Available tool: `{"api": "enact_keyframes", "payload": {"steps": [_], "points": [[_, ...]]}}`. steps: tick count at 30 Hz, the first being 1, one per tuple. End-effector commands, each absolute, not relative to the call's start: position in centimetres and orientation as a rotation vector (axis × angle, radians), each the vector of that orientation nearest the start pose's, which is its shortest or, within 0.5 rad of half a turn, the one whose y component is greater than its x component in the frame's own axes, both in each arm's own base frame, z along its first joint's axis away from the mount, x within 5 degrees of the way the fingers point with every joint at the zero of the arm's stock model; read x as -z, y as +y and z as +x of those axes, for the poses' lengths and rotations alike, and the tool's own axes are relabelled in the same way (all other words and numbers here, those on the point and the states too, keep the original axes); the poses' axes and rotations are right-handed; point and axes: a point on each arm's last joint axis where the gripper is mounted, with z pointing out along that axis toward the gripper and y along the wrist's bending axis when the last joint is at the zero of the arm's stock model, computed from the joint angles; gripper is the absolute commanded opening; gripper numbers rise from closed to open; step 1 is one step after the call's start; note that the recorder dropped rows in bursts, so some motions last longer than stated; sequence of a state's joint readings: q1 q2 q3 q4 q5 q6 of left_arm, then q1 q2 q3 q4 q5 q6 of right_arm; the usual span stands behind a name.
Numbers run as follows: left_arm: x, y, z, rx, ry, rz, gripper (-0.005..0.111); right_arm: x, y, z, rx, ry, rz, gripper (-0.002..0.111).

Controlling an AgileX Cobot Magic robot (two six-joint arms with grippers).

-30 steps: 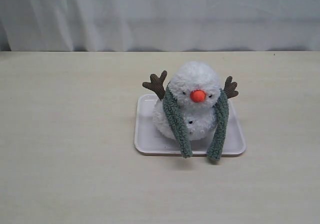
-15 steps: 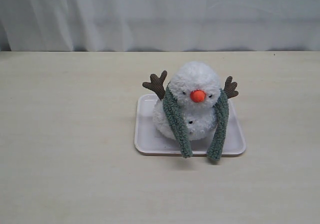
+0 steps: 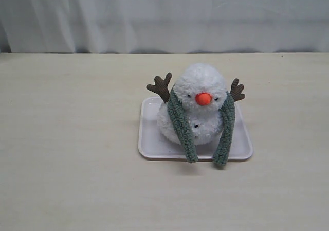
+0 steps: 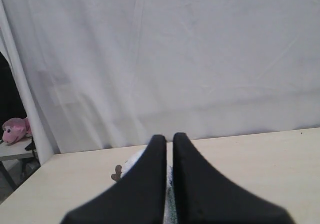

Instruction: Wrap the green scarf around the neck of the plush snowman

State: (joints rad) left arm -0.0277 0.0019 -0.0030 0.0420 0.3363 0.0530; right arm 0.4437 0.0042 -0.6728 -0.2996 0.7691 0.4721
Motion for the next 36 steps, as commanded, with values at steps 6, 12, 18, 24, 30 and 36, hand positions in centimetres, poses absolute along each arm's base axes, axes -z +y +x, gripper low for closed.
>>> {"api": "enact_keyframes", "payload": {"steps": [6, 12, 18, 24, 30, 36], "points": [[-18.39, -0.03, 5.39, -0.055, 1.806, 0.095, 0.000, -35.28, -2.87, -1.62, -0.378, 1.556, 0.005, 0.004], [-18.39, -0.03, 5.39, -0.055, 1.806, 0.095, 0.000, -35.28, -2.87, -1.62, -0.378, 1.556, 0.005, 0.004], [-18.39, -0.03, 5.39, -0.055, 1.806, 0.095, 0.000, -35.28, -2.87, -1.62, -0.378, 1.556, 0.005, 0.004], [-18.39, -0.03, 5.39, -0.055, 1.806, 0.095, 0.000, -35.27, -2.84, -1.63, -0.381, 1.557, 0.006, 0.004], [-18.39, -0.03, 5.39, -0.055, 1.806, 0.095, 0.000, -35.27, -2.84, -1.63, -0.381, 1.557, 0.006, 0.004], [-18.39, -0.03, 5.39, -0.055, 1.806, 0.095, 0.000, -35.09, -2.70, -1.64, -0.347, 1.562, 0.041, 0.004]]}}
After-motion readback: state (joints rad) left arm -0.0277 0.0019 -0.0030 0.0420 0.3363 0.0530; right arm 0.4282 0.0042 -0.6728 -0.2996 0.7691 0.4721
